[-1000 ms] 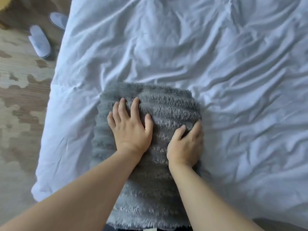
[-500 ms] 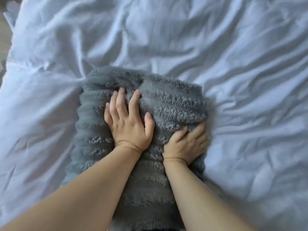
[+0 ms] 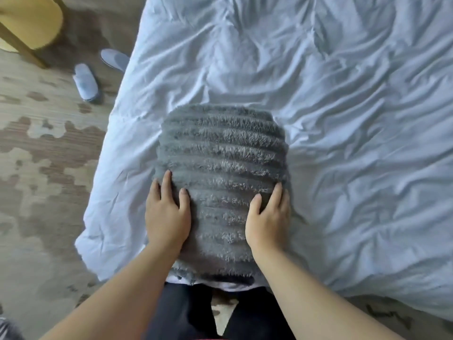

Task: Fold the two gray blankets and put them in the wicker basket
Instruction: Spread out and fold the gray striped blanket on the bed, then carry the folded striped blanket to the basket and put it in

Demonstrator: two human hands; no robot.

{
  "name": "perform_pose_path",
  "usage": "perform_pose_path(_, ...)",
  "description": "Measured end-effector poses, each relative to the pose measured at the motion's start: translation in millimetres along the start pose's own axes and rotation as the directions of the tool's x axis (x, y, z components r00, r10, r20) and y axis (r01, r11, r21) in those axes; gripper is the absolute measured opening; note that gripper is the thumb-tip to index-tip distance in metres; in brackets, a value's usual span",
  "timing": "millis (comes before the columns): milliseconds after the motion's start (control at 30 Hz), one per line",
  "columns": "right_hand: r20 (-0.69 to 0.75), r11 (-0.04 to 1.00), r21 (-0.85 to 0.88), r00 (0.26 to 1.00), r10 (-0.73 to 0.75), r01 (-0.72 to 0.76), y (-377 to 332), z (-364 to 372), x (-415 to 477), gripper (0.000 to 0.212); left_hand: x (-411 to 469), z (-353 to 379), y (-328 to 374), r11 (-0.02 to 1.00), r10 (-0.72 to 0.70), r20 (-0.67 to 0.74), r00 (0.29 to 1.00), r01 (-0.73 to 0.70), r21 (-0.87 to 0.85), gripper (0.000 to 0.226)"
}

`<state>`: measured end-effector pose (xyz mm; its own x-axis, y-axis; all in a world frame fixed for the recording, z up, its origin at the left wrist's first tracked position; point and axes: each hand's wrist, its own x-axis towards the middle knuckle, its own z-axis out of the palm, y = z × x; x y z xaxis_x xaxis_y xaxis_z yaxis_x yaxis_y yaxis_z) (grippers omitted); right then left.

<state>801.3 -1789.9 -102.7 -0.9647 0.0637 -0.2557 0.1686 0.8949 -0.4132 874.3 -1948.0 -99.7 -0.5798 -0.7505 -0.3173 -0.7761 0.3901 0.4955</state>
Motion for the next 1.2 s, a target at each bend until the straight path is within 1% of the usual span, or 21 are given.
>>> perform_pose_path(67,-0.059,1.0,0.009,0.998,-0.016,0.016,10,14,-1,0.058,-2,14,-6,0.999,0.021,-0.05,0.999,-0.019,0.025,0.055)
perform_pose_path(167,-0.165,1.0,0.0,0.986,-0.021,0.022,22,41,2,0.067,5,37,-16,0.999,0.043,-0.146,0.988,-0.041,0.013,0.065)
perform_pose_path(267,-0.271,0.996,0.018,0.959,-0.081,0.089,37,88,17,0.069,26,78,-40,0.99,0.13,-0.221,0.967,-0.137,-0.019,0.07)
perform_pose_path(333,-0.326,0.991,0.006,0.937,-0.125,0.134,49,123,28,0.077,37,111,-56,0.983,0.181,-0.227,0.957,-0.182,0.018,0.072)
perform_pose_path(400,-0.357,0.987,-0.044,0.921,-0.158,0.152,56,144,33,0.086,41,131,-64,0.979,0.204,-0.234,0.951,-0.193,0.069,0.073)
perform_pose_path(433,-0.362,0.986,-0.069,0.917,-0.167,0.152,55,145,35,0.087,42,132,-63,0.977,0.21,-0.237,0.948,-0.195,0.088,0.072)
perform_pose_path(500,-0.353,0.99,-0.084,0.926,-0.135,0.112,52,129,32,0.085,37,118,-56,0.983,0.178,-0.209,0.962,-0.163,0.088,0.069)
perform_pose_path(533,-0.309,0.994,-0.078,0.946,-0.103,0.083,50,115,28,0.081,31,105,-50,0.988,0.147,-0.183,0.972,-0.135,0.078,0.068)
perform_pose_path(600,-0.168,0.997,-0.054,0.984,-0.057,0.048,41,83,22,0.07,24,74,-39,0.995,0.102,-0.123,0.987,-0.1,0.026,0.066)
perform_pose_path(667,-0.04,1.0,-0.005,0.999,0.013,-0.013,34,49,14,0.063,17,44,-32,0.995,0.069,-0.035,0.997,-0.071,-0.075,0.061)
perform_pose_path(733,0.085,0.995,0.033,0.992,0.096,-0.099,28,20,9,0.062,18,19,-36,0.977,0.05,0.089,0.995,-0.03,-0.213,0.057)
perform_pose_path(800,0.202,0.971,0.126,0.964,0.174,-0.202,19,-7,4,0.065,20,-7,-40,0.933,-0.022,0.216,0.976,0.098,-0.347,0.064)
perform_pose_path(867,0.281,0.942,0.221,0.941,0.188,-0.254,15,-27,1,0.064,23,-22,-47,0.856,-0.147,0.34,0.929,0.291,-0.427,0.071)
perform_pose_path(900,0.317,0.93,0.248,0.93,0.187,-0.271,15,-35,0,0.06,24,-28,-50,0.81,-0.199,0.419,0.886,0.389,-0.439,0.068)
perform_pose_path(933,0.353,0.922,0.255,0.916,0.192,-0.291,16,-40,0,0.057,24,-32,-54,0.766,-0.22,0.506,0.834,0.469,-0.439,0.06)
perform_pose_path(967,0.381,0.917,0.253,0.903,0.199,-0.309,18,-44,1,0.056,23,-35,-57,0.732,-0.209,0.587,0.782,0.523,-0.436,0.05)
perform_pose_path(1000,0.402,0.912,0.254,0.893,0.203,-0.322,21,-45,3,0.058,23,-36,-60,0.714,-0.186,0.638,0.747,0.549,-0.435,0.043)
perform_pose_path(1067,0.42,0.91,0.262,0.887,0.192,-0.321,28,-45,9,0.055,25,-36,-64,0.694,-0.176,0.669,0.722,0.573,-0.436,0.04)
perform_pose_path(1133,0.436,0.905,0.281,0.883,0.175,-0.318,34,-41,22,0.045,33,-31,-68,0.692,-0.204,0.671,0.713,0.59,-0.416,0.046)
perform_pose_path(1200,0.499,0.869,0.339,0.852,0.16,-0.361,40,-34,41,0.043,43,-24,-71,0.724,-0.225,0.671,0.706,0.582,-0.369,0.06)
